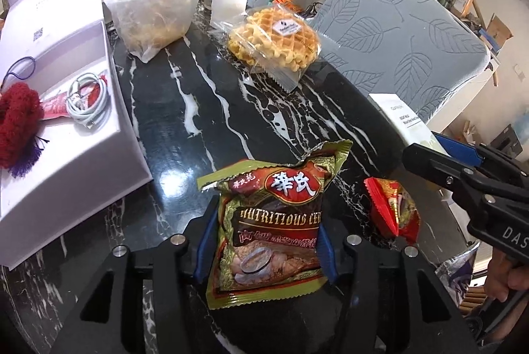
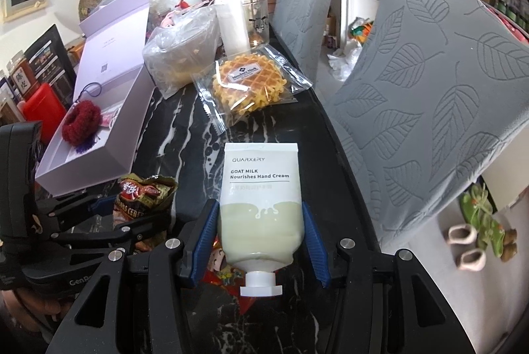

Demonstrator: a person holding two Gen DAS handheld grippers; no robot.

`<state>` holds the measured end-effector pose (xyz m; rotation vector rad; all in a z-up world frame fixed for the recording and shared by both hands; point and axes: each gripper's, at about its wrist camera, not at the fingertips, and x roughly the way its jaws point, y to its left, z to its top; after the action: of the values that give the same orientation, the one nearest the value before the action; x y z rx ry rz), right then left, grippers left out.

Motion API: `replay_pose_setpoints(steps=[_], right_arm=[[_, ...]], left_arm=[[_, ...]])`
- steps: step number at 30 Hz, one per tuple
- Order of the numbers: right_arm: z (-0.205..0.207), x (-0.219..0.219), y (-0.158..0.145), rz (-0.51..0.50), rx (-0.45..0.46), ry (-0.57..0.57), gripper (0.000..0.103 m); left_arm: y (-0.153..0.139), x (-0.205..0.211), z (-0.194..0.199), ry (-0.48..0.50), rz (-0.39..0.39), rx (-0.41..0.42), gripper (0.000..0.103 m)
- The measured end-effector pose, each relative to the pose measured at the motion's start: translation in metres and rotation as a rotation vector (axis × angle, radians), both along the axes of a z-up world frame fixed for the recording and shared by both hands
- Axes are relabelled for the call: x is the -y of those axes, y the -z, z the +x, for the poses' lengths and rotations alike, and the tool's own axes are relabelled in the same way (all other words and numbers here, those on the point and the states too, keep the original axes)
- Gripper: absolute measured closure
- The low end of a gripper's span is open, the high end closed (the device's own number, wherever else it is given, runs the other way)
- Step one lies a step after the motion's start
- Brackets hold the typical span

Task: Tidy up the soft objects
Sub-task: 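Lift the cereal bag with the left tool while the right tool lifts the hand cream tube toward the box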

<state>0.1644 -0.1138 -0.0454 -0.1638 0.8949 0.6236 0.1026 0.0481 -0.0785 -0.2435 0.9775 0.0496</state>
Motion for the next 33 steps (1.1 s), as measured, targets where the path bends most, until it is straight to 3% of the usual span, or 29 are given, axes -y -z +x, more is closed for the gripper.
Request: replay_pose_setpoints(steps=[10,33], right_arm=[[-0.018,-0.006,-0.011,0.034,0.023,-0.035,0.053],[-0.077,-0.064,-0.022,0.119,0.035,-0.272,0.053]], left_arm=[[-0.022,-0.008,-0.024,-0.034,0.012,0.052,0.053],[-0.056,-0.053,-0.112,-0.270,0.079,0.123,0.053]])
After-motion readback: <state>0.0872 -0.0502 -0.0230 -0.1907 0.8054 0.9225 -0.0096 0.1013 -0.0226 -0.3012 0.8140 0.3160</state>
